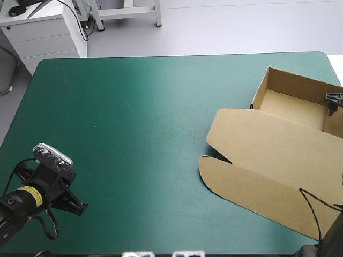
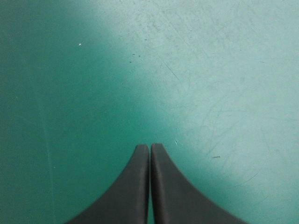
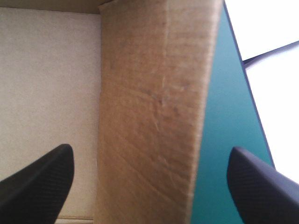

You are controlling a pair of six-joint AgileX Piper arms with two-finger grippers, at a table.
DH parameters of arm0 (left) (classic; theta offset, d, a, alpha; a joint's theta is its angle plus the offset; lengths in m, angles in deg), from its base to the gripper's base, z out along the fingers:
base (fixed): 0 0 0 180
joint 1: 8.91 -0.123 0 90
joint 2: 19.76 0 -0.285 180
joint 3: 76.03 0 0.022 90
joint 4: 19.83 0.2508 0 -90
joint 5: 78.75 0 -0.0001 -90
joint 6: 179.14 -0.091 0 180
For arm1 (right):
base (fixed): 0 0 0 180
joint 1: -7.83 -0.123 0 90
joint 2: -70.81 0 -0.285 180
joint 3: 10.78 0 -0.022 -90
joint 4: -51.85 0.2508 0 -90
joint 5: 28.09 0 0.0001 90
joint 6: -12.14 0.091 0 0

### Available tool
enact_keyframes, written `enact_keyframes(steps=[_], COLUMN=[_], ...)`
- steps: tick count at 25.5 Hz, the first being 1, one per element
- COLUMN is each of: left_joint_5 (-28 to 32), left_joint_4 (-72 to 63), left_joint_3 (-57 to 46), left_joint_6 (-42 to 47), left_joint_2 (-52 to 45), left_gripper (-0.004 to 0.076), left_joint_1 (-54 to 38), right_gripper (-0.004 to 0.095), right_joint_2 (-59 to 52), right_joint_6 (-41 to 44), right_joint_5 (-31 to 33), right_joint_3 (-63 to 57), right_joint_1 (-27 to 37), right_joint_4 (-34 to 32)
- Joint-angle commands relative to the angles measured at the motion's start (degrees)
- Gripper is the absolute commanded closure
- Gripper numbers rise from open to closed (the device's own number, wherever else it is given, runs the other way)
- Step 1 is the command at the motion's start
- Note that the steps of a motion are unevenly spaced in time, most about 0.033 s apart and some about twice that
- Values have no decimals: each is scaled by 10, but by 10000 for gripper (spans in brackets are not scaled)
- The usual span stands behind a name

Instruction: Fold the box

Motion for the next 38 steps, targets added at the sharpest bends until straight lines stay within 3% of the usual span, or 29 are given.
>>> enact_keyframes(steps=[1,6,8,9,10,11,12,14,18,22,38], left_joint_5=[32,32,32,32,32,32,32,32,23,15,15], left_joint_4=[14,14,14,14,14,14,14,14,14,5,-27], left_joint_3=[13,13,13,13,13,13,13,13,13,13,12], left_joint_6=[6,6,6,6,6,6,6,6,7,7,7], left_joint_2=[1,1,1,1,1,1,1,1,1,1,1], left_gripper=[731,731,731,731,731,731,731,731,731,731,731], left_joint_1=[2,2,2,2,2,2,2,2,2,2,2], right_gripper=[2,11,85,161,347,461,698,918,912,912,912], right_joint_2=[-69,-129,-159,-176,-197,-203,-217,-232,-255,-288,-419], right_joint_6=[9,7,1,-4,-14,-14,-27,-54,-64,-64,-21], right_joint_5=[-11,-19,-16,-14,-9,-8,8,8,8,8,8], right_joint_3=[18,18,18,18,18,18,18,14,12,11,-28], right_joint_1=[5,5,5,5,5,5,4,-3,-51,-157,-442], right_joint_4=[-20,7,40,63,100,116,161,204,175,108,78])
